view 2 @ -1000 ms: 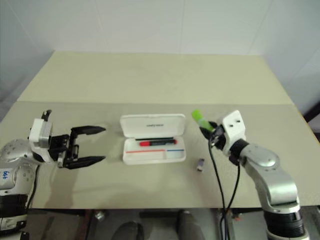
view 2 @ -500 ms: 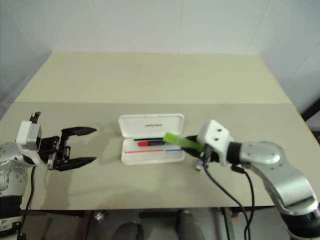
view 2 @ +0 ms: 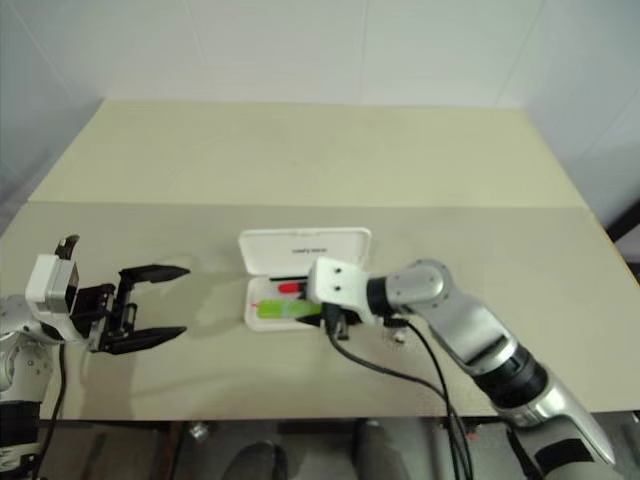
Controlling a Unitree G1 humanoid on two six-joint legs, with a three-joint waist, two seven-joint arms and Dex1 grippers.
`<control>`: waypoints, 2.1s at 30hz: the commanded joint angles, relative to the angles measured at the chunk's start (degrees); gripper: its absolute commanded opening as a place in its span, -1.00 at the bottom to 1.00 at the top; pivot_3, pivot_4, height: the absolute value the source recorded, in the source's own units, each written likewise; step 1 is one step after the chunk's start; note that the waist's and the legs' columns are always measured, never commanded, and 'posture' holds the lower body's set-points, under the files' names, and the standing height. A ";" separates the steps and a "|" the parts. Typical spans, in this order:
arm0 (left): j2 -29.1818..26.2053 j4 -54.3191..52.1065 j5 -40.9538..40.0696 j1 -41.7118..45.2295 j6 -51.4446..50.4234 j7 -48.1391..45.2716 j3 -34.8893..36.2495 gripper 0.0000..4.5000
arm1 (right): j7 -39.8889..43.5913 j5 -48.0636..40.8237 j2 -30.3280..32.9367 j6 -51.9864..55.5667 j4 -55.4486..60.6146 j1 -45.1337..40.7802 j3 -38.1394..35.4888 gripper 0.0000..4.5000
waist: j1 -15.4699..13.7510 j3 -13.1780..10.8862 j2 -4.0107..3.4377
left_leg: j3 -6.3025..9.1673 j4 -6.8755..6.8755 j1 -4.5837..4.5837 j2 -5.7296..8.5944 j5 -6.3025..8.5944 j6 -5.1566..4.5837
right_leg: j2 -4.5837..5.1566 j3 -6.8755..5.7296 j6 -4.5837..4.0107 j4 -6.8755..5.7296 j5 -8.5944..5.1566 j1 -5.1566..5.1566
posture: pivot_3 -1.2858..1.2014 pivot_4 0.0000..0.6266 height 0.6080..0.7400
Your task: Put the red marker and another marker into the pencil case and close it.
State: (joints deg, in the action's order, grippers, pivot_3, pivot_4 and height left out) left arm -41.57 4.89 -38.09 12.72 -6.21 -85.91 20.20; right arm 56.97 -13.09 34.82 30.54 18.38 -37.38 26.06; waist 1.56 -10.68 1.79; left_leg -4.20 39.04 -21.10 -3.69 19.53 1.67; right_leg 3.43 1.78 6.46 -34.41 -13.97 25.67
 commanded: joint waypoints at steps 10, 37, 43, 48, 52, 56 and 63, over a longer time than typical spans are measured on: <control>-2.20 -2.40 -2.92 -3.37 0.43 -1.18 3.46 1.00 | 4.62 2.75 -7.85 -7.59 -12.41 -5.66 0.24 -0.50 | 0.23 0.00 -0.01 | 0.00 0.00 0.06 -0.05 -0.01 0.01 | -0.02 -0.05 -0.01 -0.13 -0.01 0.02 | 0.03 -0.52 1.00; -1.71 -4.89 -3.15 -4.59 0.92 1.56 3.60 1.00 | 8.28 7.00 -12.14 -10.95 -20.25 -5.56 0.48 -0.50 | 0.25 -0.01 -0.03 | -0.01 0.01 0.04 -0.05 -0.01 0.03 | -0.01 -0.06 -0.01 -0.12 -0.01 0.03 | 0.03 -0.52 1.00; -1.71 -4.86 -3.13 -4.44 0.97 1.70 3.42 1.00 | 8.30 7.28 -12.03 -10.12 -18.44 -4.91 -0.11 -0.08 | 0.23 -0.01 -0.03 | -0.02 0.01 0.04 -0.04 -0.01 0.04 | 0.00 -0.06 -0.01 -0.12 0.00 0.03 | 0.03 -0.52 1.00; -1.54 -4.43 -2.92 -3.75 1.10 1.83 2.87 1.00 | 8.36 7.39 -11.56 -9.83 -17.72 -4.75 -0.45 0.73 | 0.23 -0.01 -0.03 | -0.01 0.01 0.05 -0.04 -0.01 0.04 | -0.01 -0.06 -0.01 -0.14 -0.01 0.03 | 0.03 -0.52 1.00; -1.36 -4.25 -2.94 -3.22 1.14 1.87 2.45 1.00 | 7.95 7.04 -11.31 -8.76 -15.87 -4.98 -1.15 0.99 | 0.22 -0.02 -0.03 | -0.01 0.01 0.05 -0.04 -0.01 0.04 | 0.00 -0.06 -0.01 -0.13 -0.01 0.03 | 0.03 -0.52 1.00; -0.96 -4.57 -3.20 -2.83 0.99 1.94 1.93 1.00 | 8.07 5.28 -9.26 -6.10 -11.13 -4.07 -3.39 0.99 | 0.17 -0.02 -0.03 | -0.01 0.01 0.03 -0.04 -0.01 0.05 | 0.00 -0.06 -0.01 -0.13 -0.01 0.03 | 0.03 -0.52 1.00; -0.02 -3.98 -2.71 -1.40 0.89 2.10 0.40 1.00 | 6.65 3.11 -3.33 -1.13 -3.79 1.81 -7.20 0.99 | -0.03 -0.01 -0.02 | -0.01 0.01 0.02 -0.02 0.00 0.05 | 0.02 -0.07 -0.01 -0.07 -0.01 0.01 | 0.03 -0.52 1.00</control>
State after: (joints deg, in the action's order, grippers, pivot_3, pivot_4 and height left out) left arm -41.56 2.10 -40.18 10.66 -5.66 -83.93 20.94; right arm 64.22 -8.85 31.05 28.81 11.80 -35.66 20.67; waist 1.53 -10.69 1.77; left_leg -4.21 39.06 -21.08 -3.71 19.53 1.72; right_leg 3.45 1.71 6.46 -34.48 -13.98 25.68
